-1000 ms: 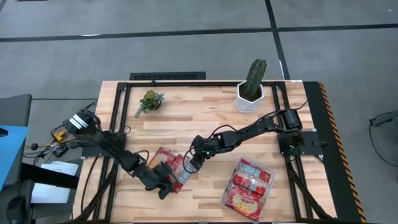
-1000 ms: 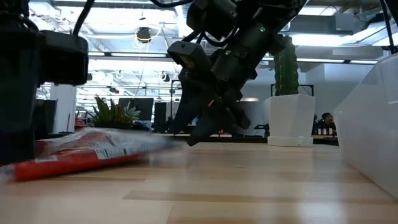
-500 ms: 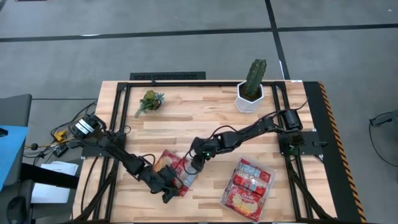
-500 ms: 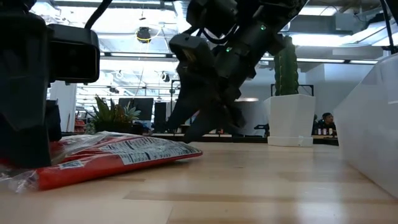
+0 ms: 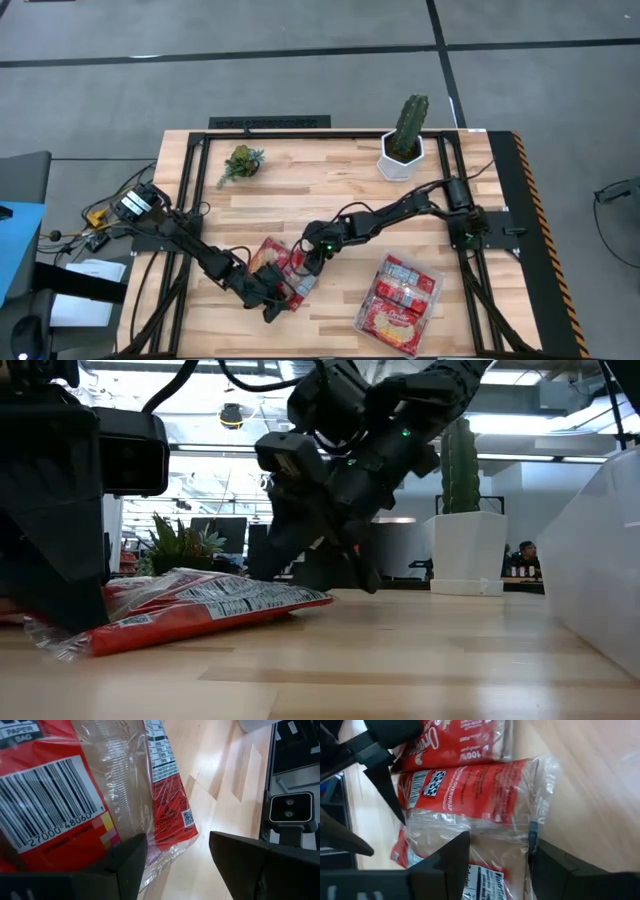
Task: Sort popcorn bags into baskets
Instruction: Put the red popcorn bag into the transparent bin
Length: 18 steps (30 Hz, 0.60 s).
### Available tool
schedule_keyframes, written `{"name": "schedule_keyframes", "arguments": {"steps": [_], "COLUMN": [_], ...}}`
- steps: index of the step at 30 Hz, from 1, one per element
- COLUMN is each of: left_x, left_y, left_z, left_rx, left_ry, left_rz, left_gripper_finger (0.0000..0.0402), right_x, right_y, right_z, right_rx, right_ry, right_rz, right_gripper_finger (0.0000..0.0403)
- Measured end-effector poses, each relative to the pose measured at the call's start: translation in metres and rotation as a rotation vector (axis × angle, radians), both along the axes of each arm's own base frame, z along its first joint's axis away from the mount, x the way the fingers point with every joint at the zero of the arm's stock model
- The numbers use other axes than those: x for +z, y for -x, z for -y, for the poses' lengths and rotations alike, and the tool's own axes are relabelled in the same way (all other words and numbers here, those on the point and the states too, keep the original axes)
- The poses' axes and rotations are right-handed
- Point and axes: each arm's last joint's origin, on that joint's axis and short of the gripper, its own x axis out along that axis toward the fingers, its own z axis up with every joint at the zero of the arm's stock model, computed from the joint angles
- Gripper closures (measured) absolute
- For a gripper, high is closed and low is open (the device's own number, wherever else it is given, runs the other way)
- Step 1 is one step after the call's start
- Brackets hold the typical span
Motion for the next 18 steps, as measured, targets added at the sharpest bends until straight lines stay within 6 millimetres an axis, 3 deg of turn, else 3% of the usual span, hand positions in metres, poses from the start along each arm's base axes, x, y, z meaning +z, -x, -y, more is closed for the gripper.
{"name": "schedule_keyframes", "arguments": {"steps": [6,13,18], "left_x": [0.0,0.003,0.019], "left_y": [-0.001,-0.007,-0.01], "left_z": [-0.002,-0.008,-0.013], "left_rx": [0.01,0.014,-0.015], "left_ry": [0.002,0.041,0.098], "left_rz": [-0.004,0.014,0.057], "left_gripper_finger": [0.0189,0.0189,0.0189], "right_x": [0.01,0.023,0.04], "right_y": [-0.007,-0.014,-0.022], "right_z": [-0.003,0.0,0.004], "right_rx": [0.073,0.062,0.046], "right_ry": [0.014,0.011,-0.005], "right_rz": [0.029,-0.031,-0.014], "right_gripper_finger": [0.0228,0.0382,0.0387]}}
